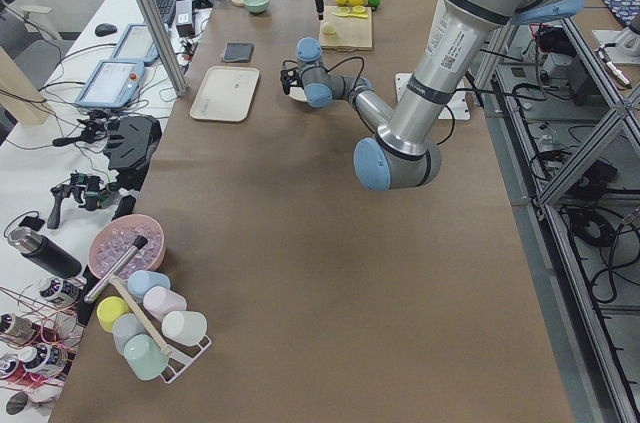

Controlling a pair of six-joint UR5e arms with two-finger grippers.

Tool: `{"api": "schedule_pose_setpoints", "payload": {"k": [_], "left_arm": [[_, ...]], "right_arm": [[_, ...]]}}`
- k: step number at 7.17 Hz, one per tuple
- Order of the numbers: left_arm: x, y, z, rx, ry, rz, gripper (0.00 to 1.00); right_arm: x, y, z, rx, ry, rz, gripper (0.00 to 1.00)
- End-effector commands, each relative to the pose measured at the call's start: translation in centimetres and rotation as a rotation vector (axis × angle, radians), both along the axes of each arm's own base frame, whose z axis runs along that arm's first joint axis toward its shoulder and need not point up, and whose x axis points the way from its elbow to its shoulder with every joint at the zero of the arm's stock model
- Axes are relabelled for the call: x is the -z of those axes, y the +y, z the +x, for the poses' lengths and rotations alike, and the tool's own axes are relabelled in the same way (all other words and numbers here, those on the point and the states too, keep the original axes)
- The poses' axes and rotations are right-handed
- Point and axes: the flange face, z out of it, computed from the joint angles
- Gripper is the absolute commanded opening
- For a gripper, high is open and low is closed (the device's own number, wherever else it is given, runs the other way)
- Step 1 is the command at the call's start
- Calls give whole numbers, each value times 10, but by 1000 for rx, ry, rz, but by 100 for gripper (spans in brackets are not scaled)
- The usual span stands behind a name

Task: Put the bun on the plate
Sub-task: 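Grasp the pale bun with the right gripper while the left gripper holds the plate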

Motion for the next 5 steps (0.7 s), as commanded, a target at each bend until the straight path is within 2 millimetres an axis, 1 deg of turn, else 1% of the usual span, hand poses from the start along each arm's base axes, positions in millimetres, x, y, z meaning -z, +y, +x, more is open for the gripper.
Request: {"api": "schedule_pose_setpoints", "payload": {"k": [1,2,4,5], "left_arm": [[0,0,0,0,-1,-1,68],[0,0,0,0,-1,-1,72],[-2,0,0,0,-2,-1,72],[-2,0,0,1,-3,-1,72]], "right_arm": [[-15,14,-15,14,29,-40,93],[-17,19,-22,-4,35,-84,89],[-14,27,-37,-24,46,-129,86],[-16,27,-36,-29,51,-127,82]]}}
